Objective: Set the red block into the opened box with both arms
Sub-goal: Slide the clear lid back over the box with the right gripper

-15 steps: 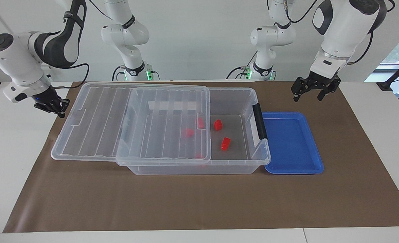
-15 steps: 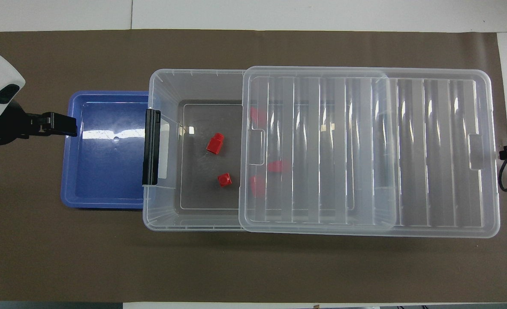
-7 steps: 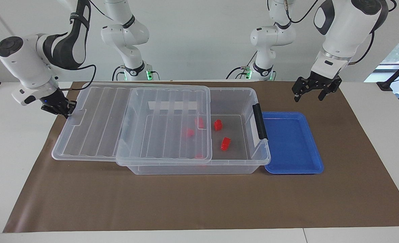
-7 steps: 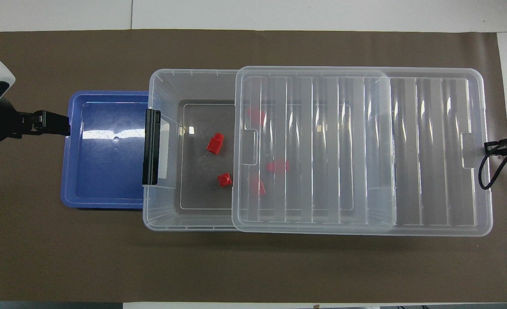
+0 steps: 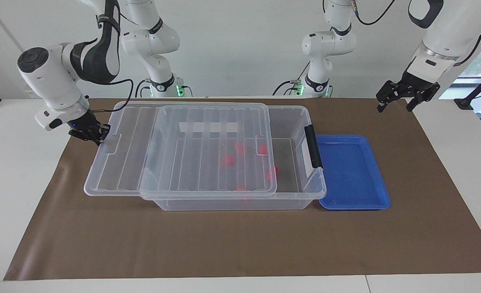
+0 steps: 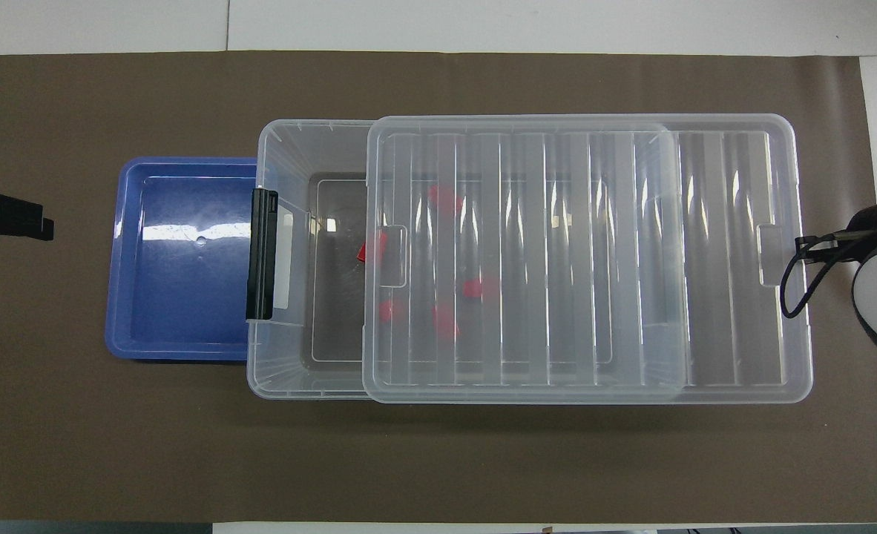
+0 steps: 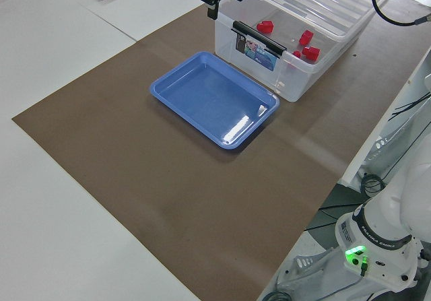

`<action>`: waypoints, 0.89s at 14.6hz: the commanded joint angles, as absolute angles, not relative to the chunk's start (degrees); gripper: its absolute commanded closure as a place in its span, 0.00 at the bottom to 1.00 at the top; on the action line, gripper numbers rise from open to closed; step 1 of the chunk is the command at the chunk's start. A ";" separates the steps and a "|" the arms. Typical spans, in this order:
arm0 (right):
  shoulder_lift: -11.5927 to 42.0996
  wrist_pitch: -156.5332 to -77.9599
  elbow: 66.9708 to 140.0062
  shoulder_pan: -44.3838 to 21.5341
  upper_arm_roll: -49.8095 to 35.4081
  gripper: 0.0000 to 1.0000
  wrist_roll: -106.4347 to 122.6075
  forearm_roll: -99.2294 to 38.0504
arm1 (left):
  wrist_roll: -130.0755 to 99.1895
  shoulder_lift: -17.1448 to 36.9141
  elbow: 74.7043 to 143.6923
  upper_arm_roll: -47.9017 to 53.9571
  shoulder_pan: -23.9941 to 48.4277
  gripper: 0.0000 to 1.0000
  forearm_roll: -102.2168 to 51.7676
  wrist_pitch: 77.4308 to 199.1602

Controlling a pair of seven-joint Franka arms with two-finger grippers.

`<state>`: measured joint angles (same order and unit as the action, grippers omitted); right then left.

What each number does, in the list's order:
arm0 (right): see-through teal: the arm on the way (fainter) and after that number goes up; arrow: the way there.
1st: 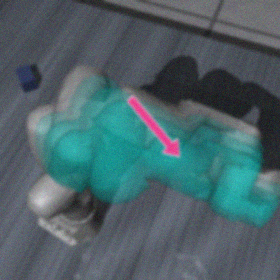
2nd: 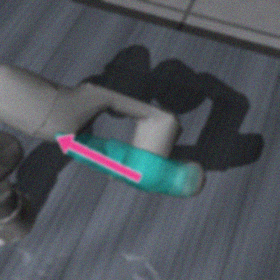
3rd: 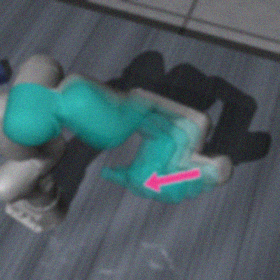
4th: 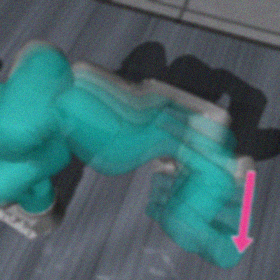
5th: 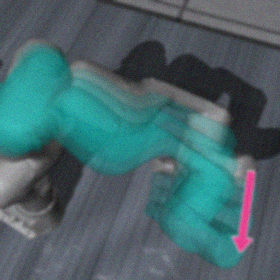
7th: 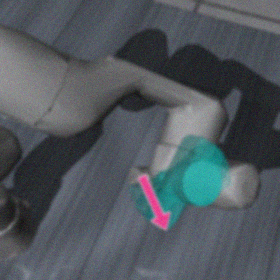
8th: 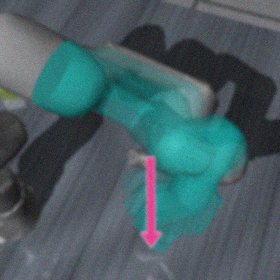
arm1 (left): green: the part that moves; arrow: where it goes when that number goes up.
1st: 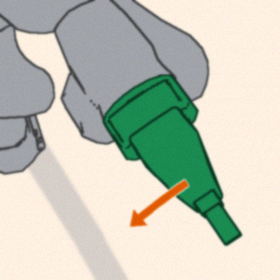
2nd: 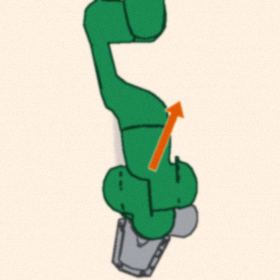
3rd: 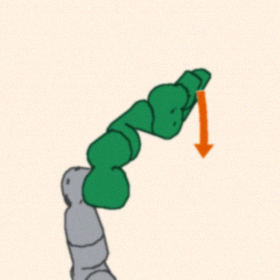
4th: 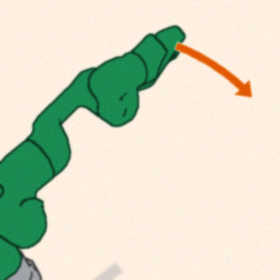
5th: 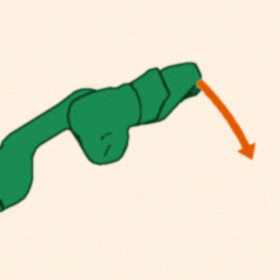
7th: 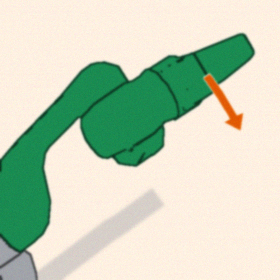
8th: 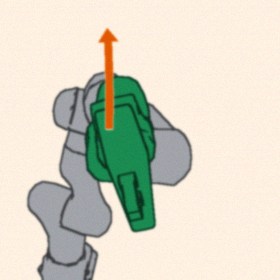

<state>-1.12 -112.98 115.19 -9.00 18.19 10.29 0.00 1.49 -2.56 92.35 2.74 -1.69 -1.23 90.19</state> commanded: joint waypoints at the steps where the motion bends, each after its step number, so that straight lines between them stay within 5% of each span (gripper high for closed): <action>1: -2.02 -112.59 115.93 -8.88 16.44 1.00 7.13 -0.97 | 4.38 -1.14 88.78 0.88 -0.26 0.00 -2.63 86.76; 13: -2.46 -112.76 116.45 -9.14 8.62 1.00 -6.05 -0.97 | 4.75 -1.05 88.59 0.97 1.49 0.00 -0.53 85.60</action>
<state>-1.20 -112.93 115.28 -9.21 9.53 -3.87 -0.03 4.02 -1.98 90.35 2.10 -0.24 -1.82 86.58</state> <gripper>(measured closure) 0.991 0.000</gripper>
